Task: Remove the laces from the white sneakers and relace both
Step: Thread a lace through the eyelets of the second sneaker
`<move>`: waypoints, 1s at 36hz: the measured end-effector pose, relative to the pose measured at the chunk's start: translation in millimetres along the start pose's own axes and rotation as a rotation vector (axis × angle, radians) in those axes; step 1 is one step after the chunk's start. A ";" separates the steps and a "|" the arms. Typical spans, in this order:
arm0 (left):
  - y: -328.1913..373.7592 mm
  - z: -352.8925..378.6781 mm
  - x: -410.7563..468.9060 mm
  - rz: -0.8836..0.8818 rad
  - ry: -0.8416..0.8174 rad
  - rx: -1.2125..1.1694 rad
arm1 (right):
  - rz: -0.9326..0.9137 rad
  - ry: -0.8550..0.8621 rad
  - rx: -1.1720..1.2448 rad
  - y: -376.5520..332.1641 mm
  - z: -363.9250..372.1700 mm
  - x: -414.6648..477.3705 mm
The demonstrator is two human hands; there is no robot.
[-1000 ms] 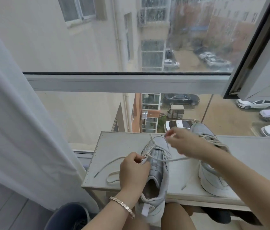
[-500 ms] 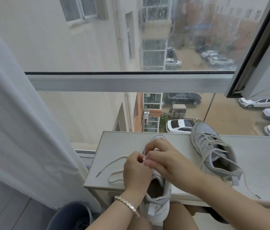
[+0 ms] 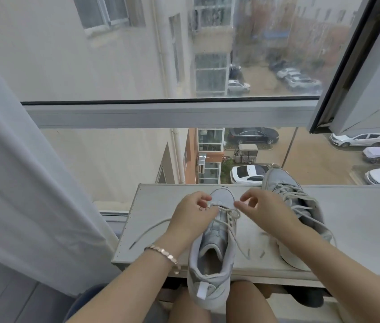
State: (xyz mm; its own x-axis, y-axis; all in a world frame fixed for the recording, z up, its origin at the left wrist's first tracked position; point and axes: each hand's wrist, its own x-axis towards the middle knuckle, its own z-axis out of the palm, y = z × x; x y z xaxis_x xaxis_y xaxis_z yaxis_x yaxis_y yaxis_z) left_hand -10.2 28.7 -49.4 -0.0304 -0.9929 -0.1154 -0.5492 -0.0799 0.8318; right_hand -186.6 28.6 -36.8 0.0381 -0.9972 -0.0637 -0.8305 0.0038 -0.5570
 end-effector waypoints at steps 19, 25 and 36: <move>7.1 -15.6 12.8 -0.028 -0.021 -0.300 | 0.023 -0.243 0.741 -9.8 13.2 14.4; 5.9 -38.0 18.1 0.011 -0.172 -0.051 | -0.063 -0.142 0.505 -10.5 14.8 20.7; -6.7 -16.9 12.3 0.066 0.296 0.116 | -0.170 0.275 0.146 -16.9 30.1 12.4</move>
State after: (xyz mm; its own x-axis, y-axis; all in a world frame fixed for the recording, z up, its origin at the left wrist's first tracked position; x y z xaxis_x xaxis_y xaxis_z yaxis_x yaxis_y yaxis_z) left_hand 7.2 15.5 -47.2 0.1660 -0.9795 0.1137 -0.6459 -0.0209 0.7632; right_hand -155.4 18.4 -53.1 0.0017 -0.9671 0.2545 -0.7360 -0.1735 -0.6544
